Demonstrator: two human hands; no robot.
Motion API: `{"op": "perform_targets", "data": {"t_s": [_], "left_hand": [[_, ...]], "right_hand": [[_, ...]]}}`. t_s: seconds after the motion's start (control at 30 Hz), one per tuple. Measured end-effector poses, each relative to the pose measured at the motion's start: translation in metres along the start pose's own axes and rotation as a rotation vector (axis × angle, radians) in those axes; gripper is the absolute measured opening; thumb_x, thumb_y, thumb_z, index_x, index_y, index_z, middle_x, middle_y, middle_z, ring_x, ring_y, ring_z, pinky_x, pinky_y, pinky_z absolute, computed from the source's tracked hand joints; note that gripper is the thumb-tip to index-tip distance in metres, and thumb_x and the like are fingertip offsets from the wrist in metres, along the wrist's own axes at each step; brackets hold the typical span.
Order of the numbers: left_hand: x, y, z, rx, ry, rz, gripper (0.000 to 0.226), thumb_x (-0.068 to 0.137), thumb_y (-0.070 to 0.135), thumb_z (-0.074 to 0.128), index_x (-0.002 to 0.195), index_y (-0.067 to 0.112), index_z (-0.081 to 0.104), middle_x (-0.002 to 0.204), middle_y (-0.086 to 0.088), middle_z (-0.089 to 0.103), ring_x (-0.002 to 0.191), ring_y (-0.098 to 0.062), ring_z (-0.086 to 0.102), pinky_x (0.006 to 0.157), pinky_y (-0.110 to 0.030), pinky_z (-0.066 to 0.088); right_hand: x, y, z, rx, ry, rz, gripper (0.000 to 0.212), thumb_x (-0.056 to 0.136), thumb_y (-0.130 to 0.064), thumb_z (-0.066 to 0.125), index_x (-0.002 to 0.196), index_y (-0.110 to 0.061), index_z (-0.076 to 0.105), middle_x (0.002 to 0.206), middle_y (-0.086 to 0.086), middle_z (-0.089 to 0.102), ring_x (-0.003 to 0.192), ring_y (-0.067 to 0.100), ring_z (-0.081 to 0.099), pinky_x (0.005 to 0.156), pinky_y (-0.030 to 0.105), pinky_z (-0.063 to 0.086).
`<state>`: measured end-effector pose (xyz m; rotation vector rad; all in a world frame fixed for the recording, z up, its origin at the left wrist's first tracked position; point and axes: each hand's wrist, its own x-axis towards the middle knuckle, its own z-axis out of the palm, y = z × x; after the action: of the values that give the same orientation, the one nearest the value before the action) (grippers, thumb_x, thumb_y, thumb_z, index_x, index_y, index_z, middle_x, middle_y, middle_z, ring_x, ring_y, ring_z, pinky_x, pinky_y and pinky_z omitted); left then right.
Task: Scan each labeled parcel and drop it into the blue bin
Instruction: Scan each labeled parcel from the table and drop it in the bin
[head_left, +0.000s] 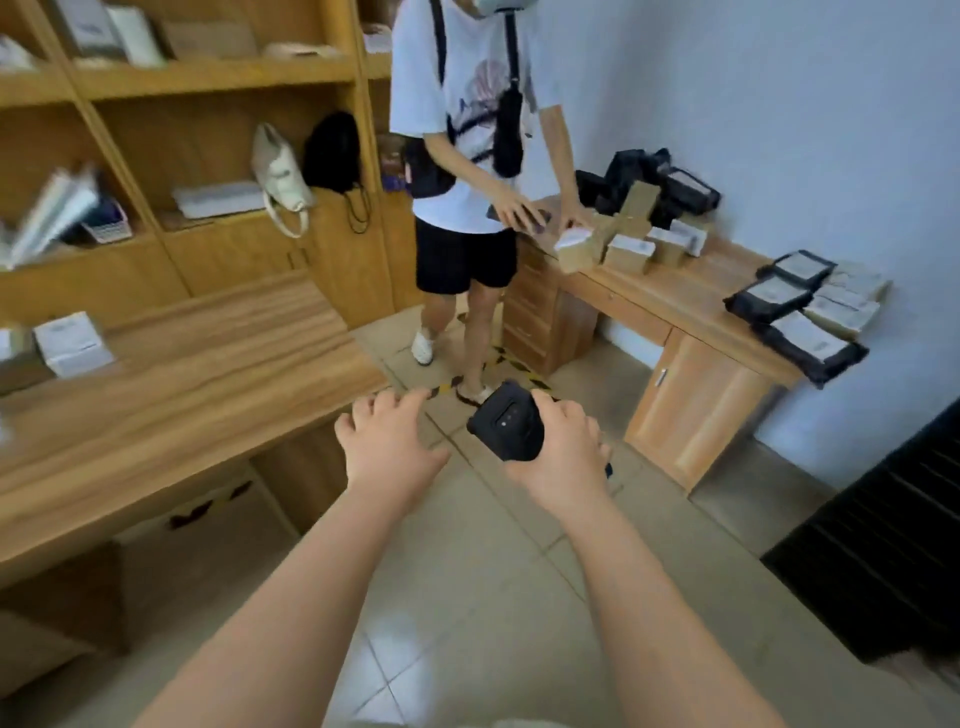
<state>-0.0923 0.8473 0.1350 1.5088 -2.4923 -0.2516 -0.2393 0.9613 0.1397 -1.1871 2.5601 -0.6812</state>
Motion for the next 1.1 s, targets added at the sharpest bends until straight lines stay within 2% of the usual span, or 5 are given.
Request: {"op": "perform_targets", "data": {"t_s": [0.23, 0.43, 0.7, 0.9, 1.1], "left_hand": [[0.039, -0.193, -0.053, -0.093, 0.141, -0.332, 0.071, 0.081, 0.055, 0.068, 0.145, 0.039, 0.042, 0.146, -0.002, 0.044, 0.136, -0.033, 0.033, 0.111, -0.051, 0.027], [0.031, -0.306, -0.068, -0.142, 0.192, -0.571, 0.07, 0.083, 0.057, 0.068, 0.146, 0.039, 0.04, 0.148, -0.005, 0.044, 0.138, -0.033, 0.032, 0.111, -0.052, 0.028], [0.006, -0.399, -0.074, -0.194, 0.236, -0.919, 0.071, 0.082, 0.056, 0.068, 0.145, 0.036, 0.04, 0.141, -0.006, 0.048, 0.134, -0.034, 0.035, 0.108, -0.05, 0.03], [0.025, -0.452, -0.096, -0.187, 0.319, -1.052, 0.071, 0.084, 0.054, 0.068, 0.146, 0.036, 0.038, 0.145, -0.006, 0.045, 0.137, -0.034, 0.033, 0.109, -0.053, 0.029], [0.082, -0.512, -0.13, -0.196, 0.404, -1.143, 0.074, 0.082, 0.055, 0.07, 0.146, 0.035, 0.038, 0.146, -0.005, 0.044, 0.137, -0.032, 0.031, 0.109, -0.052, 0.027]], "right_hand": [[0.04, -0.17, 0.094, -0.002, -0.076, -0.242, 0.088, 0.074, -0.038, 0.077, 0.148, -0.036, 0.03, 0.136, -0.001, 0.043, 0.126, 0.029, 0.039, 0.103, 0.047, 0.031], [0.044, -0.266, 0.153, -0.03, -0.191, -0.427, 0.089, 0.074, -0.037, 0.077, 0.15, -0.035, 0.03, 0.138, -0.002, 0.042, 0.127, 0.025, 0.037, 0.103, 0.046, 0.032], [0.052, -0.365, 0.226, 0.001, -0.404, -0.612, 0.093, 0.075, -0.036, 0.079, 0.153, -0.032, 0.028, 0.138, -0.003, 0.042, 0.129, 0.025, 0.037, 0.103, 0.044, 0.029], [0.082, -0.44, 0.268, 0.069, -0.48, -0.733, 0.092, 0.075, -0.037, 0.079, 0.152, -0.033, 0.03, 0.136, -0.004, 0.043, 0.13, 0.024, 0.038, 0.105, 0.046, 0.032], [0.134, -0.525, 0.303, 0.097, -0.532, -0.836, 0.092, 0.074, -0.037, 0.081, 0.151, -0.034, 0.031, 0.137, -0.004, 0.042, 0.131, 0.025, 0.036, 0.106, 0.044, 0.03]]}}
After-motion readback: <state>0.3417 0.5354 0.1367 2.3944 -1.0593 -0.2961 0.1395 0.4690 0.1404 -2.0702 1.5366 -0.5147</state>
